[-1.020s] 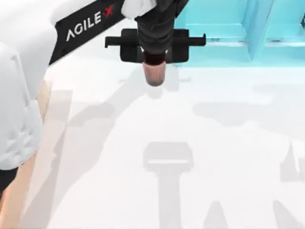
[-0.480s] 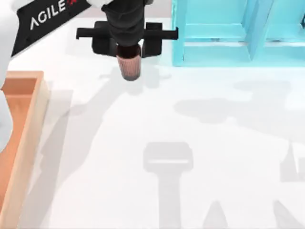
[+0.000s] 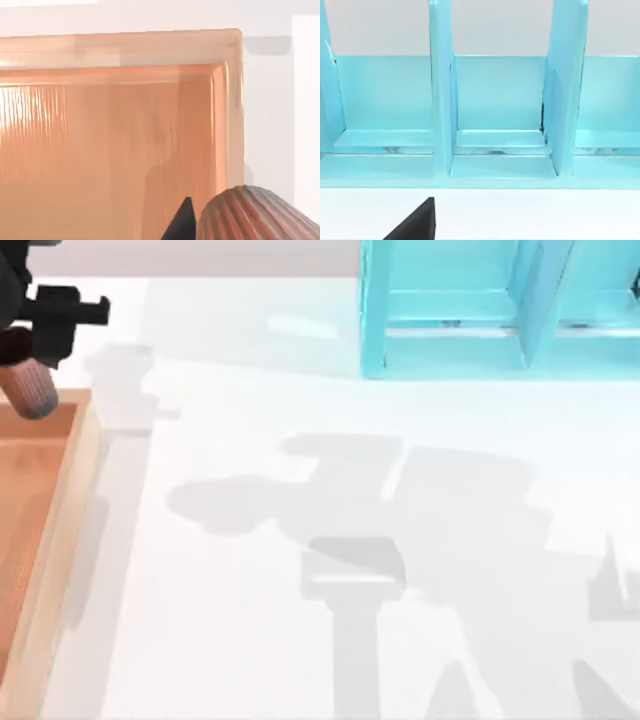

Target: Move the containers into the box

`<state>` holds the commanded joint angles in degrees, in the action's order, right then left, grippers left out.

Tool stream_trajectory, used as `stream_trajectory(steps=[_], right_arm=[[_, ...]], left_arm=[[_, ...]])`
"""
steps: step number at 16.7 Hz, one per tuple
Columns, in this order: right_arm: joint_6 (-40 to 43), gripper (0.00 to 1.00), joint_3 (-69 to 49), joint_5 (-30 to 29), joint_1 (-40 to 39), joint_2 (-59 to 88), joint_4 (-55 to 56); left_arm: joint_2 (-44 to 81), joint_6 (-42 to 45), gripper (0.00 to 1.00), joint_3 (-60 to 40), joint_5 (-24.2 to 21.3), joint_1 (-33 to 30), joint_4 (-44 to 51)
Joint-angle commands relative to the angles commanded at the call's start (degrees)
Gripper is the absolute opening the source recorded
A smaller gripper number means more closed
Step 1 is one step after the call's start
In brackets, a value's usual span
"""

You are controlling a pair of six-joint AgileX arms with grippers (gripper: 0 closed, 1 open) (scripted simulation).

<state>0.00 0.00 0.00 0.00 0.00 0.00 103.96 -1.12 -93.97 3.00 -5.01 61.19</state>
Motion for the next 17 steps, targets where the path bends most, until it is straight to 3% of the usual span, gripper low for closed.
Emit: stream_trajectory(steps=[4, 8, 17], right_arm=[[0.0, 1.00, 0.0, 0.0, 0.0, 0.0, 0.0], [0.0, 1.00, 0.0, 0.0, 0.0, 0.0, 0.0], [0.0, 1.00, 0.0, 0.0, 0.0, 0.0, 0.0]], left_arm=[[-10.1, 11.7, 0.00, 11.1, -3.7, 13.1, -0.4], [-16.1, 18.7, 0.00, 17.8, -6.0, 21.1, -0.7], [-15.7, 19.5, 0.00, 21.1, -6.1, 21.8, -3.9]])
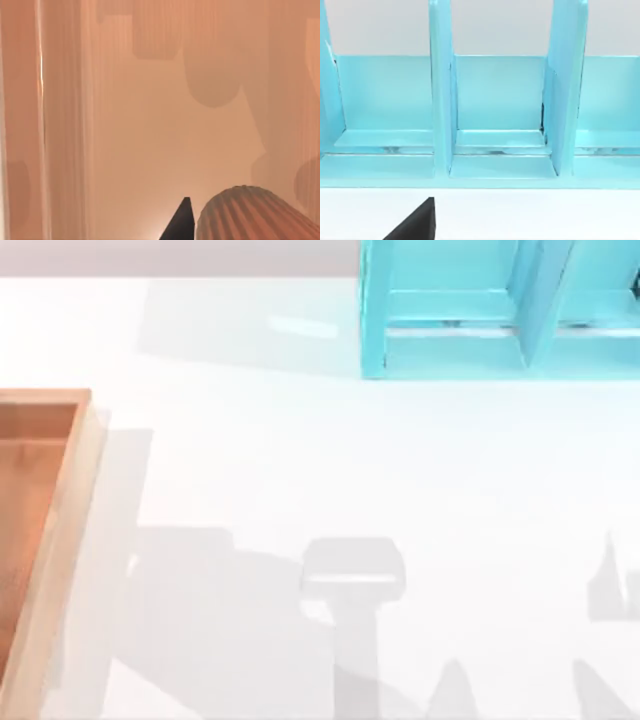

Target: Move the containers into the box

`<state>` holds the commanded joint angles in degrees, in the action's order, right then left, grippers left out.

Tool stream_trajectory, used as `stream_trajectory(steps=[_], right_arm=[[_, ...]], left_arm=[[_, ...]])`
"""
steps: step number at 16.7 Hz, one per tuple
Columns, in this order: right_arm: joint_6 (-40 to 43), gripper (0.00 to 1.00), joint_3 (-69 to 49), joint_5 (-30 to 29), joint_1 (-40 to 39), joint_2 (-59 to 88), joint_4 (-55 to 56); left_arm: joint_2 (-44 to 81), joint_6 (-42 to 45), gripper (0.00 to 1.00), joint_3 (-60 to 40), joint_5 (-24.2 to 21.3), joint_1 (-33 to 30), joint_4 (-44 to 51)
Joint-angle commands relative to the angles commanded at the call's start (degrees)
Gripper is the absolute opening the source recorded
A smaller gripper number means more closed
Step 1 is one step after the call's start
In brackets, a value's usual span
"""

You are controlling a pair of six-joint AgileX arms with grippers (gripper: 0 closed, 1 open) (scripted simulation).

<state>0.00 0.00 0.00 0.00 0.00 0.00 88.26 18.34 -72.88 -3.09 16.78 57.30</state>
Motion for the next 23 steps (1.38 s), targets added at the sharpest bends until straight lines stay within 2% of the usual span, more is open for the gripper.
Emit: stream_trajectory(steps=[6, 11, 23], right_arm=[[0.0, 1.00, 0.0, 0.0, 0.0, 0.0, 0.0], [0.0, 1.00, 0.0, 0.0, 0.0, 0.0, 0.0], [0.0, 1.00, 0.0, 0.0, 0.0, 0.0, 0.0]], left_arm=[[2.2, 0.0, 0.00, 7.6, -0.1, 0.2, -10.3], [2.5, 0.0, 0.00, 8.5, -0.2, 0.2, -11.5], [2.5, 0.0, 0.90, 8.5, -0.2, 0.2, -11.5]])
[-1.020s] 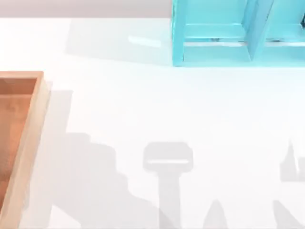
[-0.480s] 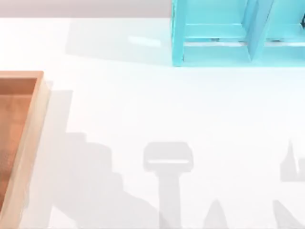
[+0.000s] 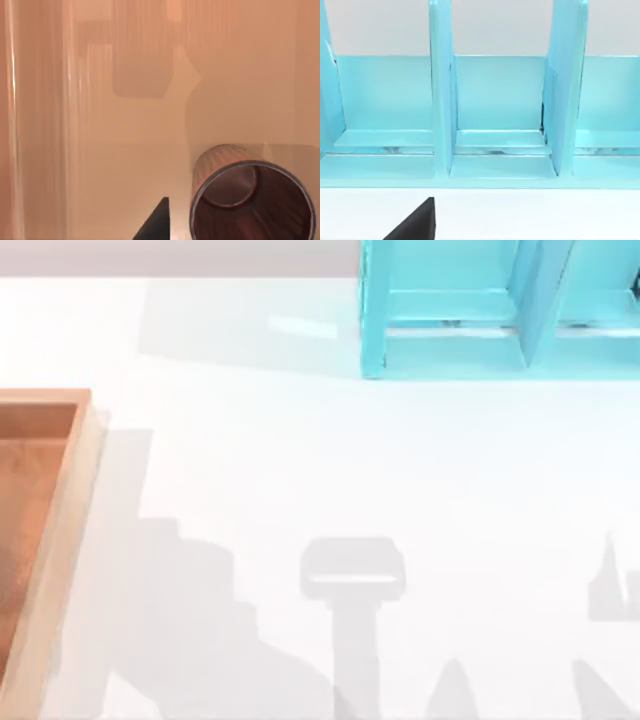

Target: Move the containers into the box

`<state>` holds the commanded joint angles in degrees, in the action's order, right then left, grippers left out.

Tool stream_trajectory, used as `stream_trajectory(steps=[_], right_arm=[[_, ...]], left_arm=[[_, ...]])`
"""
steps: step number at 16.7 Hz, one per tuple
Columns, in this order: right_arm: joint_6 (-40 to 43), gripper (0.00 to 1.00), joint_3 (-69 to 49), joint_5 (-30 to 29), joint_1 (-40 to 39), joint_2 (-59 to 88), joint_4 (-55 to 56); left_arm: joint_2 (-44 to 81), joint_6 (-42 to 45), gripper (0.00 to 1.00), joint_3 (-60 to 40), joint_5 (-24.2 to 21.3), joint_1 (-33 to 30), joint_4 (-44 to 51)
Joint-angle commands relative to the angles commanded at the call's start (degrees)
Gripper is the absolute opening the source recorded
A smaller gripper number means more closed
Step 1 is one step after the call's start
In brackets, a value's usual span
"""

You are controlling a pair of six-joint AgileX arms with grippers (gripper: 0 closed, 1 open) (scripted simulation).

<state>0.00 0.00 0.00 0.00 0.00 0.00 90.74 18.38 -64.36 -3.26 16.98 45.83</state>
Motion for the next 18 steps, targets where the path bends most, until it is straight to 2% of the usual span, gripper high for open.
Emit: stream_trajectory(steps=[1, 2, 12, 18], right_arm=[[0.0, 1.00, 0.0, 0.0, 0.0, 0.0, 0.0], [0.0, 1.00, 0.0, 0.0, 0.0, 0.0, 0.0], [0.0, 1.00, 0.0, 0.0, 0.0, 0.0, 0.0], [0.0, 1.00, 0.0, 0.0, 0.0, 0.0, 0.0]], left_arm=[[0.0, 0.0, 0.98, 0.0, 0.0, 0.0, 0.0], [0.0, 0.0, 1.00, 0.0, 0.0, 0.0, 0.0], [-0.1, 0.0, 1.00, -0.9, 0.0, -0.1, 0.9], [0.4, -0.1, 1.00, -13.3, 0.0, -0.1, 14.0]])
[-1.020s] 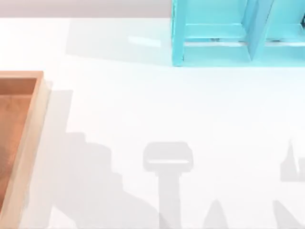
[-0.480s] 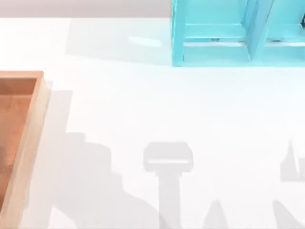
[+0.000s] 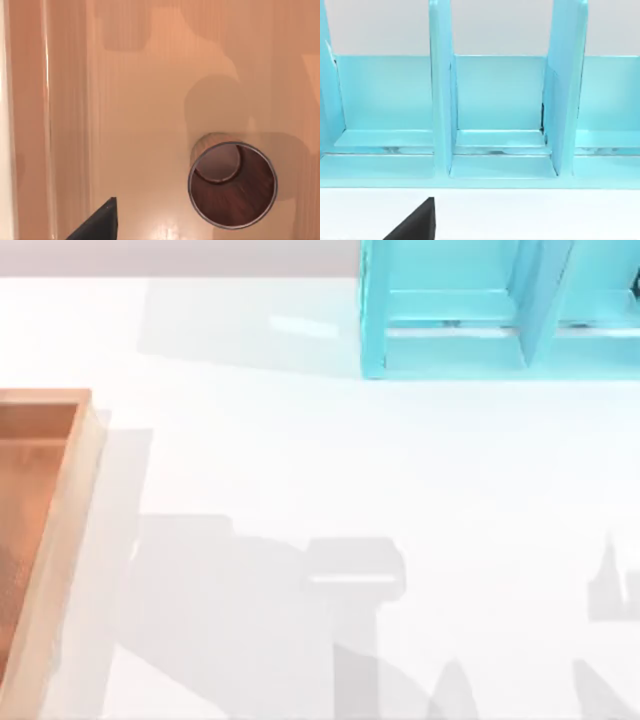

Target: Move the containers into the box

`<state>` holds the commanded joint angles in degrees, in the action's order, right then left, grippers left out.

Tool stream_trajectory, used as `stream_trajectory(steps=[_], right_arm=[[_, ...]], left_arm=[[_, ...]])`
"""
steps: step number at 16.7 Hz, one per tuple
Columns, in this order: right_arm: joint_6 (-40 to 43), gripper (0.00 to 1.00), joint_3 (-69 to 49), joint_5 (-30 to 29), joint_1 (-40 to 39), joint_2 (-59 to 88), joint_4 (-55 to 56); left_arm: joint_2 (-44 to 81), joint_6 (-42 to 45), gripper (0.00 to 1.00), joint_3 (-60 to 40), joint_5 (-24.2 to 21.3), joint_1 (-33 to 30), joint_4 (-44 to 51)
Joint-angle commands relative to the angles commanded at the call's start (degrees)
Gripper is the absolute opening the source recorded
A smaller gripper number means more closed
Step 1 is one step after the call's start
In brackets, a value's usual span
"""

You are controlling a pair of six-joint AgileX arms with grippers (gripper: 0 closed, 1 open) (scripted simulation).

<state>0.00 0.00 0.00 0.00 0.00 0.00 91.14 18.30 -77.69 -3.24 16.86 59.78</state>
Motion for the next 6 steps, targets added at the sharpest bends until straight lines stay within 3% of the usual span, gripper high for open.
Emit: stream_trajectory(steps=[6], right_arm=[[0.0, 1.00, 0.0, 0.0, 0.0, 0.0, 0.0]], left_arm=[[-0.9, -0.2, 1.00, -9.0, 0.1, -0.2, 8.8]])
